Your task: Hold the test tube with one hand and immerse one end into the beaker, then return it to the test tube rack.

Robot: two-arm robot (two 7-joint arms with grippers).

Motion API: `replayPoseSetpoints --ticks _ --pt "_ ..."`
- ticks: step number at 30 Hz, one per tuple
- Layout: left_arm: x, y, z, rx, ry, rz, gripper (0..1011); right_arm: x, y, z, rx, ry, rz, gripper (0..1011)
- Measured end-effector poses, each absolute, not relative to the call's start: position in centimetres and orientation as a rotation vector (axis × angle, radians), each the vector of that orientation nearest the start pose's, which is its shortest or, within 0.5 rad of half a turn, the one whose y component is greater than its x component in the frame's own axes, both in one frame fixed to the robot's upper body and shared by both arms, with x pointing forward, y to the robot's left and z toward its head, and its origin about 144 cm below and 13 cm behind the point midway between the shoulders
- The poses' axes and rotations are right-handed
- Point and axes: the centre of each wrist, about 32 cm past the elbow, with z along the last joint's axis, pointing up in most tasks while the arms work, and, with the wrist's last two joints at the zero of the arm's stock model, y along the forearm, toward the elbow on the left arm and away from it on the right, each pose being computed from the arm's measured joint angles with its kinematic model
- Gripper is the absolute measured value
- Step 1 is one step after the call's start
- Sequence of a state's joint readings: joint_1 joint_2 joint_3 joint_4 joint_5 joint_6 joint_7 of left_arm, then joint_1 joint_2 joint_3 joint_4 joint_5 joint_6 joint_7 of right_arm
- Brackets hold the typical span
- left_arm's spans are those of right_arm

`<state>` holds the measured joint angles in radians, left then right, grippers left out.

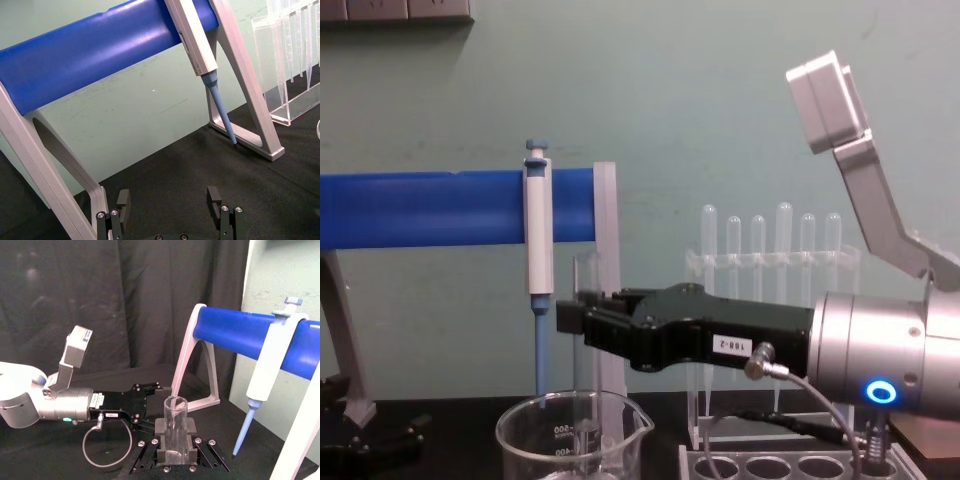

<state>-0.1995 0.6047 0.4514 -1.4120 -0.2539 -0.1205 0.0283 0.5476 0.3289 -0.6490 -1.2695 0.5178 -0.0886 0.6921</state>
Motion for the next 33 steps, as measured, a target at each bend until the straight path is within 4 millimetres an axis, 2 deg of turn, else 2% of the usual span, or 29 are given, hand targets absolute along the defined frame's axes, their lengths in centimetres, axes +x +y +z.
replayPoseSetpoints --ticks 3,4,10,33 --pt "48.9 31.0 114.0 0.304 -0.285 1.248 1000 56.7 -17.6 119.8 0.015 -0.097 -0.41 225" --pt "48.9 31.0 114.0 0.304 -0.285 1.248 1000 56.7 -17.5 119.1 0.013 -0.097 -0.411 225" --pt "48.9 31.0 114.0 0.304 -0.285 1.248 1000 56.8 -17.6 118.6 0.014 -0.096 -0.413 225" --pt "48.9 31.0 114.0 0.304 -0.285 1.248 1000 56.6 -17.7 118.3 0.012 -0.101 -0.415 225"
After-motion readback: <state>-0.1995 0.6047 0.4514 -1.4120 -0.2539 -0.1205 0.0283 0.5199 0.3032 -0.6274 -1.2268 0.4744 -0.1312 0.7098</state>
